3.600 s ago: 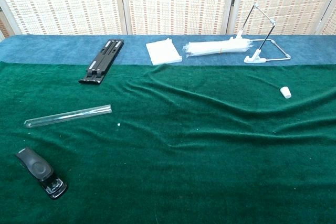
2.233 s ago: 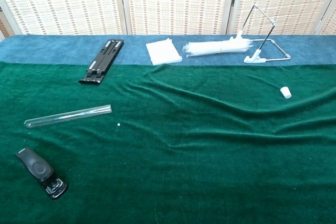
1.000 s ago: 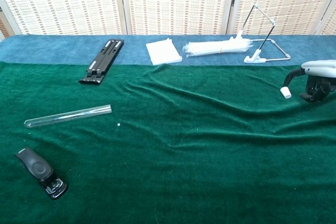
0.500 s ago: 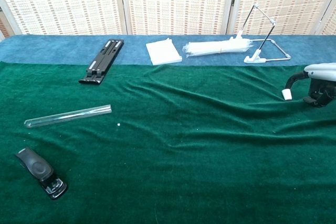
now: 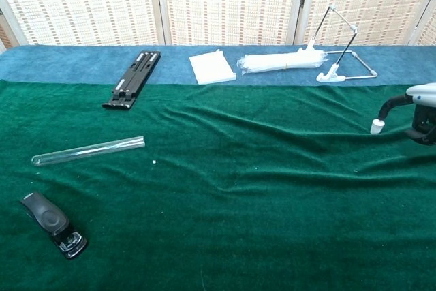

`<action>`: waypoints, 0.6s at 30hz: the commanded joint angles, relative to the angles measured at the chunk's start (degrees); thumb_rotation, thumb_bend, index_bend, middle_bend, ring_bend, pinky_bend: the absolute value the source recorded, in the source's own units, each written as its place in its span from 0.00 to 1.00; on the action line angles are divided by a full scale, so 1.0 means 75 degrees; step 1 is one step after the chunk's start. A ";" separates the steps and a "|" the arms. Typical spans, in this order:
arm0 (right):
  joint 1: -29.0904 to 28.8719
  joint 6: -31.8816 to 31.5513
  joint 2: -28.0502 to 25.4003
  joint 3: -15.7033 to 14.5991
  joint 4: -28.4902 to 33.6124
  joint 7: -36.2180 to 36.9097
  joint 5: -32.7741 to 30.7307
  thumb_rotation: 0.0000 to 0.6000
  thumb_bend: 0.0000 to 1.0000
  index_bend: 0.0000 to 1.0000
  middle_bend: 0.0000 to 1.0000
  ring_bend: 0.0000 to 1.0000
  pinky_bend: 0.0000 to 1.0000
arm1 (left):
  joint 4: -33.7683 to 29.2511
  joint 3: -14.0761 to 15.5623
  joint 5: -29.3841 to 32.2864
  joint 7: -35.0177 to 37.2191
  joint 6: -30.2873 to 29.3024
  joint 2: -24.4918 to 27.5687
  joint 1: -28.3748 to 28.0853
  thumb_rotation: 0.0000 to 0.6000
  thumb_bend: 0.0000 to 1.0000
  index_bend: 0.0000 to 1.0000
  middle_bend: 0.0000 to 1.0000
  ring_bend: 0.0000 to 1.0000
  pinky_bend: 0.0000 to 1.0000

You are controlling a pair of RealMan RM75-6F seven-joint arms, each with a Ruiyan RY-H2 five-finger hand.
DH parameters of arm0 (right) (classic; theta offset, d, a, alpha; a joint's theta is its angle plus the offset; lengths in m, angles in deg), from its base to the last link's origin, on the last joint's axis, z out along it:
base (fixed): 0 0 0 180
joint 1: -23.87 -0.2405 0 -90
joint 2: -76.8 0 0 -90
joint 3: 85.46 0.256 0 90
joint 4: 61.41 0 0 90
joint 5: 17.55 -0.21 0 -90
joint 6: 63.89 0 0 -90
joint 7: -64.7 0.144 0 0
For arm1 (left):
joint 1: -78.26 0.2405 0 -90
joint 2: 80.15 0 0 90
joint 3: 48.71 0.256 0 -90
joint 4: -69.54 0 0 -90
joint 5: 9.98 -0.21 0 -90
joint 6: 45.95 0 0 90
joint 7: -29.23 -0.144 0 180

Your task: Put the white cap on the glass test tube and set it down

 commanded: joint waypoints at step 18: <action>0.0309 -0.0935 -0.0342 0.0226 0.0533 0.0454 0.0540 1.00 0.57 0.22 0.91 1.00 0.95 | 0.0033 -0.0010 -0.0043 0.0131 -0.0024 0.0007 -0.0006 1.00 0.24 0.16 0.13 0.06 0.00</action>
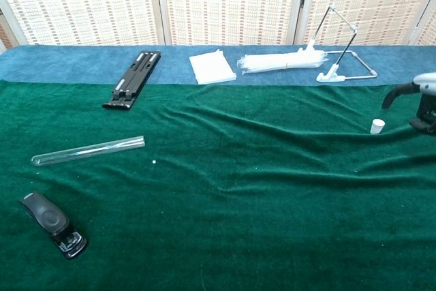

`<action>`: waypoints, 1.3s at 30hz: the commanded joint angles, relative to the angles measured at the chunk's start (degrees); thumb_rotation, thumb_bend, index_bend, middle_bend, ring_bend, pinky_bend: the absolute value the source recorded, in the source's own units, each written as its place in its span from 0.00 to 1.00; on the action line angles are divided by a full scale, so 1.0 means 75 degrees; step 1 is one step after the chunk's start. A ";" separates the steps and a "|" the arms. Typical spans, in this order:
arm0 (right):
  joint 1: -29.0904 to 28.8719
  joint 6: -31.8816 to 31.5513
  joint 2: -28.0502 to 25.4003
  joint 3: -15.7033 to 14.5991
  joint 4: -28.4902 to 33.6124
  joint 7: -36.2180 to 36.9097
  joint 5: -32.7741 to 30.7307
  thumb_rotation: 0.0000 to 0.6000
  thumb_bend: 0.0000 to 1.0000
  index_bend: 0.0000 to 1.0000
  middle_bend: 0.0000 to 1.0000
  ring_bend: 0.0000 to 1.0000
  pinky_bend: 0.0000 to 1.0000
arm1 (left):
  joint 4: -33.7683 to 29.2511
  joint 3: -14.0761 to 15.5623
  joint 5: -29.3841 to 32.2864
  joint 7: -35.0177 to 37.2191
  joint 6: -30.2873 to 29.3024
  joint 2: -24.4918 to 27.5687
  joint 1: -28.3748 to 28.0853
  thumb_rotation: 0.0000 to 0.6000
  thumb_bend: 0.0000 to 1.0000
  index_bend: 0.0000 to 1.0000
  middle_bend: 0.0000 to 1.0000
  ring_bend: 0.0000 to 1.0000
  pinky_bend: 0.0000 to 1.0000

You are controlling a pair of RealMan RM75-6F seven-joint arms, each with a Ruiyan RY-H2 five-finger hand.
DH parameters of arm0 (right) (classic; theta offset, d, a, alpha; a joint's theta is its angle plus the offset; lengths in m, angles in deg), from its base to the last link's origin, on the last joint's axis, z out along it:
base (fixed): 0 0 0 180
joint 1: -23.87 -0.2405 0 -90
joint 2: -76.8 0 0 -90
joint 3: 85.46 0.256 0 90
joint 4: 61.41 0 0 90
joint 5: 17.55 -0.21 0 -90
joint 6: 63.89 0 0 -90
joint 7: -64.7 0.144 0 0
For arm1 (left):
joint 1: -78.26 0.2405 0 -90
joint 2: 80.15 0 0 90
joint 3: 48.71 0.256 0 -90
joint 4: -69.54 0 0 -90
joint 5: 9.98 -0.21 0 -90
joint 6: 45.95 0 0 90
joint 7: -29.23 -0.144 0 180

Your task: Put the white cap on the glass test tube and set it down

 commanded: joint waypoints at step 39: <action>-0.0567 0.0588 0.1260 0.0190 -0.2144 -0.0478 0.0425 0.97 0.36 0.39 0.96 1.00 1.00 | -0.0160 0.0026 -0.0055 -0.0033 0.0045 0.0033 -0.0030 1.00 0.24 0.15 0.13 0.06 0.00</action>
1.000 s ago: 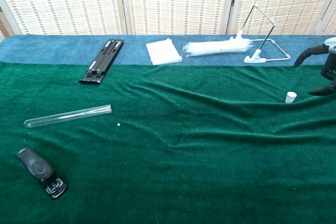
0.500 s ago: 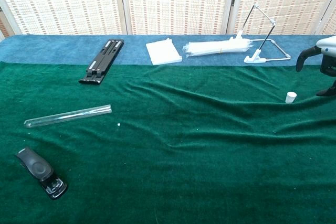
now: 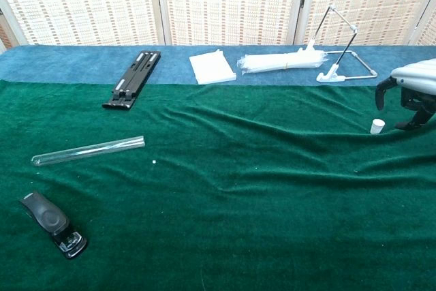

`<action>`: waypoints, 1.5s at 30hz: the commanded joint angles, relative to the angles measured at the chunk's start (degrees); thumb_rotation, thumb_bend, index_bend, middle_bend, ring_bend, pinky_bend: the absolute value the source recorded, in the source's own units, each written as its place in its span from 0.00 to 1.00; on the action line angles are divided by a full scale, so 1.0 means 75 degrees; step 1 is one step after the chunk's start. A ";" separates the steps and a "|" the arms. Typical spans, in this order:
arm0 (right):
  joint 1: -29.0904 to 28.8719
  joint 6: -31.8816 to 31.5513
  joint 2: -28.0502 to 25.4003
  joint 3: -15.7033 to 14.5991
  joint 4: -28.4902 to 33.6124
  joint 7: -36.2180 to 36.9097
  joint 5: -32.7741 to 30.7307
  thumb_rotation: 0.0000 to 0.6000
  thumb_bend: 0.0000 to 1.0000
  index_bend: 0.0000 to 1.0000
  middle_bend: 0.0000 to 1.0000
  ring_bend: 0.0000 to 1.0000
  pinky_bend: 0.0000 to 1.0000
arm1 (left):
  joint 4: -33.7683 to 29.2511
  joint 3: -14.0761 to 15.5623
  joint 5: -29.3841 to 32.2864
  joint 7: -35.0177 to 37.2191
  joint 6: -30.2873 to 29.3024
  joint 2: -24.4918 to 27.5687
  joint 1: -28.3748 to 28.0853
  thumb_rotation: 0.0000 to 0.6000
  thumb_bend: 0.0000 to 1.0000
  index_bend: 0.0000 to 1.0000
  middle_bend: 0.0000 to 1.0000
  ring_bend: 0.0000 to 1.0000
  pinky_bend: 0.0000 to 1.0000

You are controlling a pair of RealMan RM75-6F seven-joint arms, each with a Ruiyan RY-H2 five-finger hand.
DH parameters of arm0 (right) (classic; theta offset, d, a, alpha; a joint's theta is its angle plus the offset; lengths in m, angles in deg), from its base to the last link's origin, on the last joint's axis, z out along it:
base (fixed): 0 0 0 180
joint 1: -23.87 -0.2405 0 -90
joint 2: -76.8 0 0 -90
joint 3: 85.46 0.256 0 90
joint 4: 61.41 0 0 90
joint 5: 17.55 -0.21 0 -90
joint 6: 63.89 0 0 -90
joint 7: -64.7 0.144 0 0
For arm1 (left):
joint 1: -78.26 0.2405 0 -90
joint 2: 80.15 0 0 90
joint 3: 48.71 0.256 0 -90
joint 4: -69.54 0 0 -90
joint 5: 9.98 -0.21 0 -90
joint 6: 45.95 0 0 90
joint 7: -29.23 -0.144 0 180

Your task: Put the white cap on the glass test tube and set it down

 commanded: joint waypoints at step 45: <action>-0.0088 -0.0001 -0.0106 0.0252 0.0319 -0.0174 -0.0332 1.00 0.59 0.64 1.00 1.00 1.00 | 0.0229 -0.0217 -0.0064 0.0270 0.0218 -0.0004 -0.0328 1.00 0.24 0.18 0.16 0.09 0.00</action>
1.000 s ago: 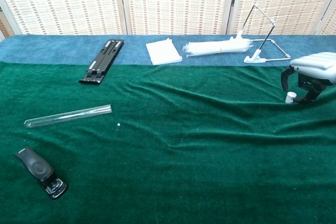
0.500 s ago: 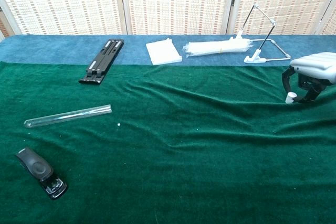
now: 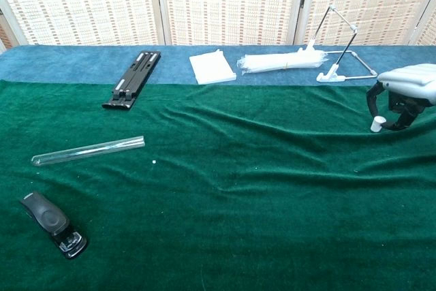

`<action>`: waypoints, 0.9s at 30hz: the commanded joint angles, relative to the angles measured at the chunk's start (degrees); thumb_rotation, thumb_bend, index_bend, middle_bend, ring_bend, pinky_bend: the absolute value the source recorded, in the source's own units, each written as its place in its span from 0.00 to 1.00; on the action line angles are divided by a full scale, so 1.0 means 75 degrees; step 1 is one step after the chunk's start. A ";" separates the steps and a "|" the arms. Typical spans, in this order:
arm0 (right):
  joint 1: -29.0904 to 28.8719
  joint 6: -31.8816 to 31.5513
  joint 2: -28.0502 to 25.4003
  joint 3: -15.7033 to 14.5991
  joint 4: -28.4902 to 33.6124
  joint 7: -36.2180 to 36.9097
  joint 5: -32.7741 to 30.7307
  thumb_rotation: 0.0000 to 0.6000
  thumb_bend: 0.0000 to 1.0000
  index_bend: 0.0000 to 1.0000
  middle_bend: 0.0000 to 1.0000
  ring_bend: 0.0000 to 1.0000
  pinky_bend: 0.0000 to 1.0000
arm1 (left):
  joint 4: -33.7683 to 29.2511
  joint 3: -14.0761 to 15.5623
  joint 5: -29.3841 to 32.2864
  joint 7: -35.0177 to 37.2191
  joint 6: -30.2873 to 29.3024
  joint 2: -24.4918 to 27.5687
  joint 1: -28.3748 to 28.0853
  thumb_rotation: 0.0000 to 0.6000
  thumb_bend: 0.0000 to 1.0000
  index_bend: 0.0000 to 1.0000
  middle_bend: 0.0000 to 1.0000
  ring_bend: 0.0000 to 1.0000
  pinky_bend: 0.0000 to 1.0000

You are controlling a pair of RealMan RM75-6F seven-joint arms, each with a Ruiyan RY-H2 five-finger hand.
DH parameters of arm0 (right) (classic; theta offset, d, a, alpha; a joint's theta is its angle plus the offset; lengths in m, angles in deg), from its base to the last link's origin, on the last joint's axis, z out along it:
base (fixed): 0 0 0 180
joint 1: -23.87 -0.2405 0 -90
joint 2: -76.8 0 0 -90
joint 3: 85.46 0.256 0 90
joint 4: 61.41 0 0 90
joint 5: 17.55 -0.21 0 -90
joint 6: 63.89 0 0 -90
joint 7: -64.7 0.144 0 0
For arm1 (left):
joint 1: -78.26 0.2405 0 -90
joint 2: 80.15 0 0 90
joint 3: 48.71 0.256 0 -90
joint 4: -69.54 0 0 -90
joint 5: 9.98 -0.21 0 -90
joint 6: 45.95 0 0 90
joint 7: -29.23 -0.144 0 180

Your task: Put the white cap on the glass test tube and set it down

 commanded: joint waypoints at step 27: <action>0.1330 -0.1766 -0.3014 -0.0045 0.3348 0.1300 0.1294 1.00 0.75 0.76 1.00 1.00 1.00 | 0.0297 -0.1039 0.1649 -0.2198 0.3529 -0.1485 -0.3258 1.00 0.28 0.46 0.92 0.87 0.89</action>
